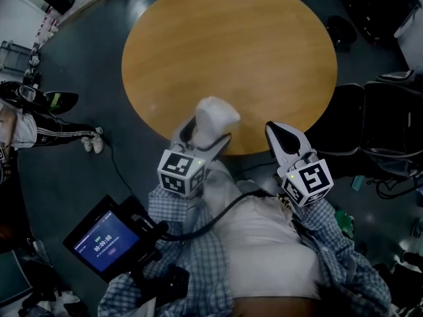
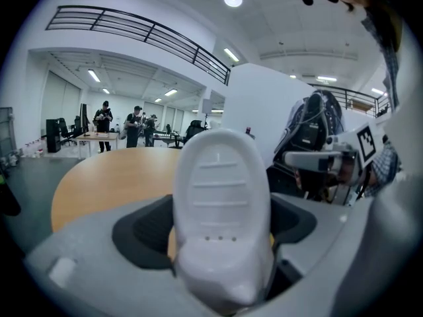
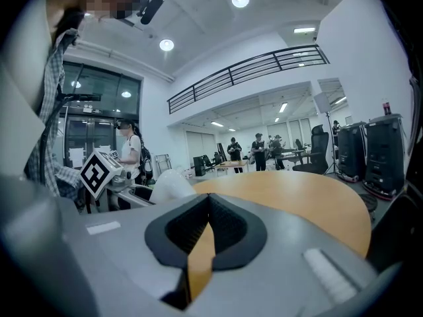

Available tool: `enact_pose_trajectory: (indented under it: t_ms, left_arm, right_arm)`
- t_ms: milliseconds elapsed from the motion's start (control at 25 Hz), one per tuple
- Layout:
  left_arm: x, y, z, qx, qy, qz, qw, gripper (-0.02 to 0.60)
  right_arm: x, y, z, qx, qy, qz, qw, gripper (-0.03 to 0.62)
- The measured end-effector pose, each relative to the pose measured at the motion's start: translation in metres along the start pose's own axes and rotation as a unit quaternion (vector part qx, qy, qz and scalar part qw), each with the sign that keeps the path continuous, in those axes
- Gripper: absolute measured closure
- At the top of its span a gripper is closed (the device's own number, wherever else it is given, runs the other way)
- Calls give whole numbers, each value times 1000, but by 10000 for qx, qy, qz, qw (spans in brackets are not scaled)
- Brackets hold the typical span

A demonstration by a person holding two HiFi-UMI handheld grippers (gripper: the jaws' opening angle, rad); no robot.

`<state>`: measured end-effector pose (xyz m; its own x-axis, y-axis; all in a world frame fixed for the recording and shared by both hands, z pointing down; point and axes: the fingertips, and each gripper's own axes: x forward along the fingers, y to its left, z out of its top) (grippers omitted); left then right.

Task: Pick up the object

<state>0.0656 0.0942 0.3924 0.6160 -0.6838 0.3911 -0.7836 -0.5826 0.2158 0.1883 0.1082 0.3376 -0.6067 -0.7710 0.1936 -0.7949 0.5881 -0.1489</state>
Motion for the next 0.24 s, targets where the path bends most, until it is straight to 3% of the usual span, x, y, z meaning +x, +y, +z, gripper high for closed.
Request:
enact_pose_trajectory:
  t_ms: [240]
  left_arm:
    - [-1, 1, 1, 21, -14, 0, 10000, 150]
  right_arm:
    - [2, 4, -1, -14, -14, 41, 10000, 588]
